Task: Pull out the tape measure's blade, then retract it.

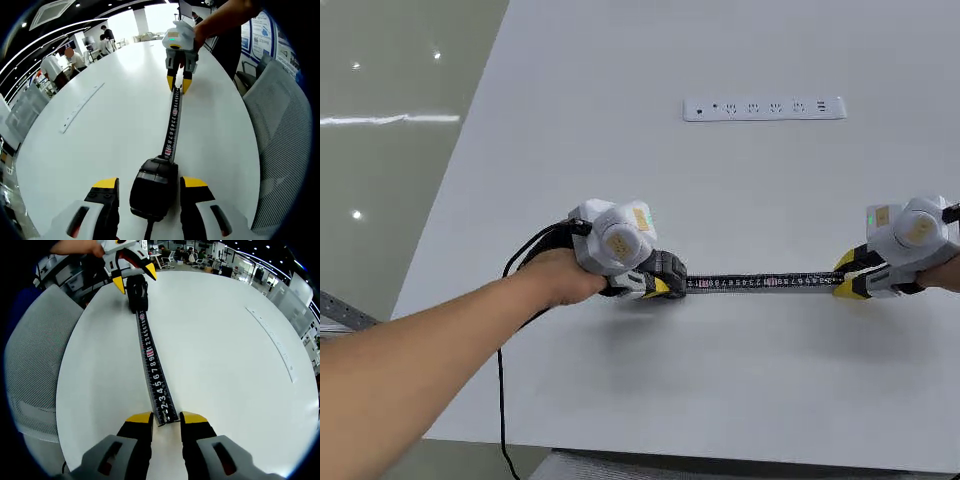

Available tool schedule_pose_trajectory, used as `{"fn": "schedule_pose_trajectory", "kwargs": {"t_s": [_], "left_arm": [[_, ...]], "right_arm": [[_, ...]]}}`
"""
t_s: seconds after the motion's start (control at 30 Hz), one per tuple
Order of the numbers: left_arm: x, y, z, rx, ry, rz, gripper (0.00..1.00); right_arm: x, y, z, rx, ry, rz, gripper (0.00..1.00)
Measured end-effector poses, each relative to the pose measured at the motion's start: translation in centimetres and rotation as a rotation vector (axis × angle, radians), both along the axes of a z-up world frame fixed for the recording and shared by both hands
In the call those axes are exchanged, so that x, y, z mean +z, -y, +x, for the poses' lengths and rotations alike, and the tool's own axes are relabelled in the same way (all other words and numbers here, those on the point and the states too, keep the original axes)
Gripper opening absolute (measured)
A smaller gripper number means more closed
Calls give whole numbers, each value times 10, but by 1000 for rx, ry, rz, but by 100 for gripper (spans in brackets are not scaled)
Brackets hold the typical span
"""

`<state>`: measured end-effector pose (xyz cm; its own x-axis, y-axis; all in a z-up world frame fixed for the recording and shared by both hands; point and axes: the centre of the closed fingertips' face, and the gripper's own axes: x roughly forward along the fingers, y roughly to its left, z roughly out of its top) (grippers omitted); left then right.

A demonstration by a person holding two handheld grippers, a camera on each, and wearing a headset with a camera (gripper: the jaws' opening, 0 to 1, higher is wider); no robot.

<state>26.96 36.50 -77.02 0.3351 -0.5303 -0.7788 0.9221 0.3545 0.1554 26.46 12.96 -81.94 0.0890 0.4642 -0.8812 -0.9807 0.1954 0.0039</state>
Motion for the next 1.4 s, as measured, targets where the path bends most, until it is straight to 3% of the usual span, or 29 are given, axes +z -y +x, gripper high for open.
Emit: {"fn": "schedule_pose_trajectory", "kwargs": {"t_s": [0.4,0.47,0.57,0.73,0.93,1.1,1.27,1.4], "left_arm": [[9,-17,-11,129,-5,-36,55],[13,-20,-13,166,-6,-55,57],[18,-24,-19,185,0,-64,58],[28,-30,-25,253,4,-97,58],[36,-36,-43,323,-8,-136,62],[34,-38,-57,354,-11,-151,68],[30,-43,-74,394,-34,-157,72],[33,-48,-80,450,-50,-176,74]], "right_arm": [[14,1,2,-169,12,70,30],[18,1,-1,-194,8,85,32],[27,-6,-6,-266,-13,150,37],[34,-3,-17,-321,-2,172,43],[46,0,-33,-395,0,211,51],[60,1,-42,-454,9,249,54],[73,-1,-52,-478,23,281,58],[76,-1,-61,-492,25,291,62]]}}
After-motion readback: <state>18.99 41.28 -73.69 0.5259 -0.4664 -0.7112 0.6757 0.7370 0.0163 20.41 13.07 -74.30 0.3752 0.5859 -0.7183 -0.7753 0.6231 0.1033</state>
